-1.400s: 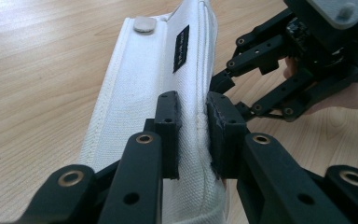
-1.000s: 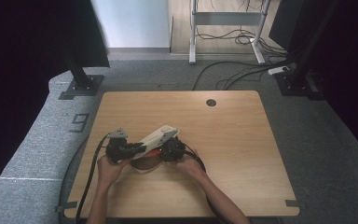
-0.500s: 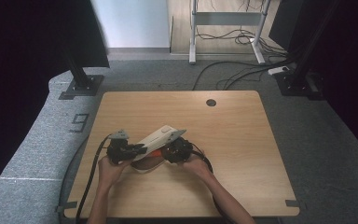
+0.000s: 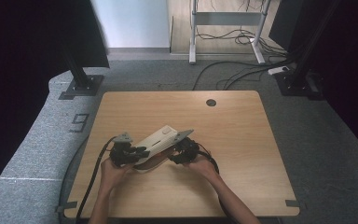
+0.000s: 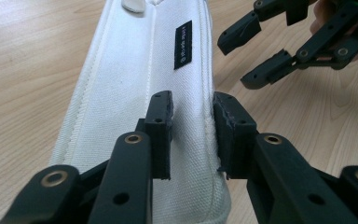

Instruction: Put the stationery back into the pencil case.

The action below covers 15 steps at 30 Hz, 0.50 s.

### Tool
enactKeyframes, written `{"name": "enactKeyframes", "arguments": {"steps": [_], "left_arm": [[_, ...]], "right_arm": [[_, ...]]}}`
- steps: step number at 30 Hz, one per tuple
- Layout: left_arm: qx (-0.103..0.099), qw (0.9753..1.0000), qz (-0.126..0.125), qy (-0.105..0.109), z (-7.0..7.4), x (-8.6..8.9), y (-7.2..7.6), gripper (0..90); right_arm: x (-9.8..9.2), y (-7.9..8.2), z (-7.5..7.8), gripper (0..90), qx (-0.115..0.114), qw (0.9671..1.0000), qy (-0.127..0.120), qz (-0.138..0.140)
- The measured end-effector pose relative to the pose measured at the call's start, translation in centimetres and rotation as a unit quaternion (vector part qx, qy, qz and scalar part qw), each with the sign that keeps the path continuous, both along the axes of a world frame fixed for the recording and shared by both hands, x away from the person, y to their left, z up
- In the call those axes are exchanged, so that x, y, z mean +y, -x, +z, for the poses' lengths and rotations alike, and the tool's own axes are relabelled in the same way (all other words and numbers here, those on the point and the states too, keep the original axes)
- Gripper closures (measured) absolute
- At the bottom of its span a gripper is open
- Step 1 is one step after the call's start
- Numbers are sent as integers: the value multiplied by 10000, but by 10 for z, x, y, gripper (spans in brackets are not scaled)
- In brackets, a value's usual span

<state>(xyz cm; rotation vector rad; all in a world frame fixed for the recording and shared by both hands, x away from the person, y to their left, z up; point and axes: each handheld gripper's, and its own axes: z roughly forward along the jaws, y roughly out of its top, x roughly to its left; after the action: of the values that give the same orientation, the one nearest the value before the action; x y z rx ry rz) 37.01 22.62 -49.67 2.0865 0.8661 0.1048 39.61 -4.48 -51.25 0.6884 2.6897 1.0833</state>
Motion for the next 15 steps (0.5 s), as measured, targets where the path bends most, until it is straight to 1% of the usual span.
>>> {"name": "enactKeyframes", "arguments": {"steps": [3, 11, 15], "left_arm": [[18, 10000, -68, -34, -2, -3, 1, 662], [218, 9995, -227, -65, -12, -9, 3, 588], [152, 9995, -264, -67, -11, -10, 4, 546]], "right_arm": [[-6, 0, 0, 494, 2, 10000, -17, -35], [-17, 0, -2, 483, 50, 9998, -57, -170], [-21, -1, -3, 472, 66, 9998, -84, -196]]}}
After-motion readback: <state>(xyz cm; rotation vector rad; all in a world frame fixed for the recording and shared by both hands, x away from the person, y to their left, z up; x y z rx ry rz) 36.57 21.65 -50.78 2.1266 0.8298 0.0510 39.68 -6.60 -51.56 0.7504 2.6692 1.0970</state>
